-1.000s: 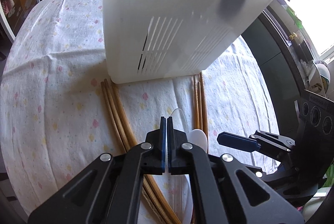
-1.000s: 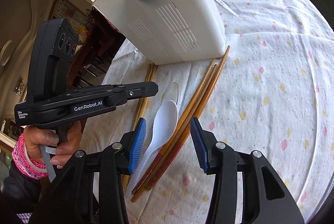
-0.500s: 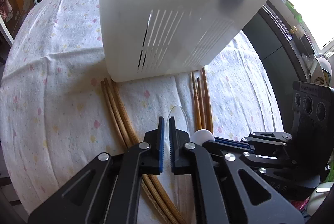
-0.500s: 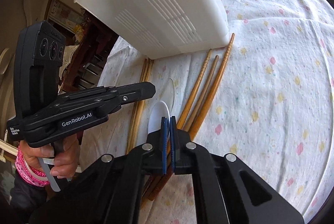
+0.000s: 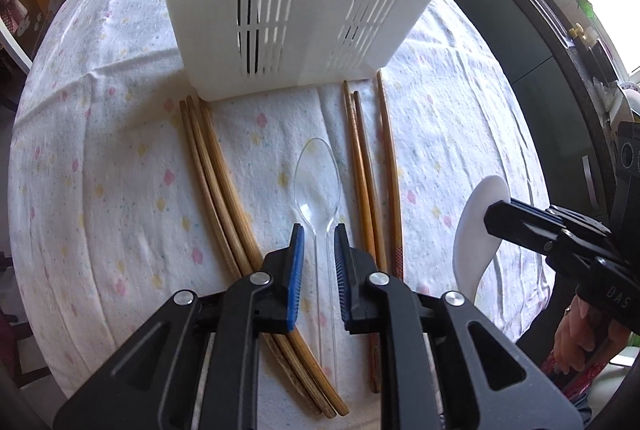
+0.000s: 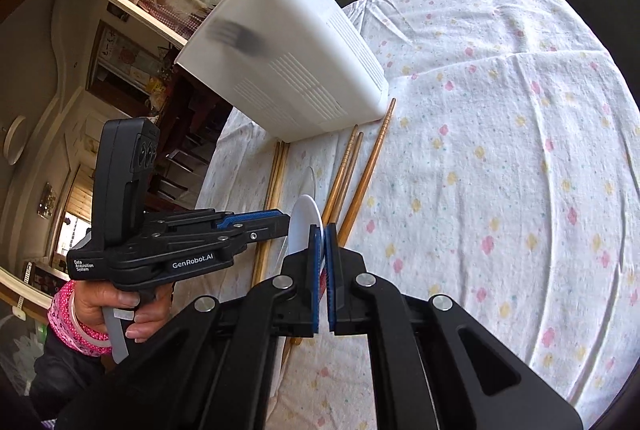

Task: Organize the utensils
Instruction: 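Lift the clear spoon into the basket and open the left tool while the right tool holds the white spoon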

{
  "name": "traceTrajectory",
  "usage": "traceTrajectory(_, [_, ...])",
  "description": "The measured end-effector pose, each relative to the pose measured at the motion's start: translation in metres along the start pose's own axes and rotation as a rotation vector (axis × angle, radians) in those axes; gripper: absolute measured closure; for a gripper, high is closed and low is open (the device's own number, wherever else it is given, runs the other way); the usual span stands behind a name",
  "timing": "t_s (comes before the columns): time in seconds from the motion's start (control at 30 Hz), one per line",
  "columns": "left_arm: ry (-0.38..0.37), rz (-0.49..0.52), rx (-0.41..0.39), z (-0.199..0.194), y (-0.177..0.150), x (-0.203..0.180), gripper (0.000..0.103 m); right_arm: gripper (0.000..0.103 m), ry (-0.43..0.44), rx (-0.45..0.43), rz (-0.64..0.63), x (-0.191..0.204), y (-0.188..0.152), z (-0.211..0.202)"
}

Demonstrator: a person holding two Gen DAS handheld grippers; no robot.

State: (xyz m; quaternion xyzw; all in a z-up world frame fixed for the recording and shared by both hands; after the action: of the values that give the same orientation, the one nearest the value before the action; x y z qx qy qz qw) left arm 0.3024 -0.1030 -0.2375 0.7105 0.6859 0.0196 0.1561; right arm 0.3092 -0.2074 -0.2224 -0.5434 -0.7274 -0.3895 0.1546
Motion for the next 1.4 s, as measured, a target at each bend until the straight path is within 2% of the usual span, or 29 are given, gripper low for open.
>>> traceTrajectory(0.27, [0.093,0.011,0.044,0.016,-0.005,-0.009,0.089,0.100,0.008,-0.012,-0.017,0.009,-0.002,-0.017])
traceTrajectory(0.33, [0.091,0.004,0.043,0.016,-0.004,-0.008,0.090,0.100,0.007,-0.017,-0.018,0.009,-0.003,-0.021])
traceTrajectory(0.37, [0.083,0.004,0.042,0.016,-0.004,-0.009,0.095,0.100,0.006,-0.021,-0.018,0.009,-0.003,-0.023])
traceTrajectory(0.53, [0.049,0.017,-0.009,0.000,-0.002,-0.009,0.095,0.100,0.006,-0.044,-0.021,0.010,-0.003,-0.036])
traceTrajectory(0.87, [0.006,0.049,-0.334,-0.110,0.017,-0.016,0.095,0.099,-0.006,-0.083,-0.050,0.019,0.001,-0.052])
traceTrajectory(1.07, [-0.039,0.034,-0.505,-0.181,0.046,-0.017,0.095,0.099,-0.011,-0.090,-0.066,0.025,0.000,-0.057])
traceTrajectory(1.23, [-0.036,0.059,-0.739,-0.246,0.087,-0.023,0.095,0.099,-0.011,-0.097,-0.072,0.027,-0.001,-0.061])
traceTrajectory(1.33, [-0.009,0.082,-0.888,-0.271,0.109,-0.026,0.095,0.099,-0.012,-0.100,-0.070,0.025,-0.002,-0.063])
traceTrajectory(1.4, [0.045,0.087,-0.975,-0.277,0.121,-0.024,0.095,0.099,-0.014,-0.102,-0.068,0.024,-0.002,-0.066])
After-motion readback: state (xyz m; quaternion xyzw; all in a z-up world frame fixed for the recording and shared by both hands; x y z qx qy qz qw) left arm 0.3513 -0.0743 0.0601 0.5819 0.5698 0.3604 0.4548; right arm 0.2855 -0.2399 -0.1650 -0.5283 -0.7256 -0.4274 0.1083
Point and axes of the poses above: each gripper's, at about its wrist camera, not at the fingertips, and z roughly the way its jaws point, x to its left, y to its top, the point moved 9 cm from there along z, roughly the way its jaws point, and after that the axes turned 2 degrees about y, right-handed, at the moved point
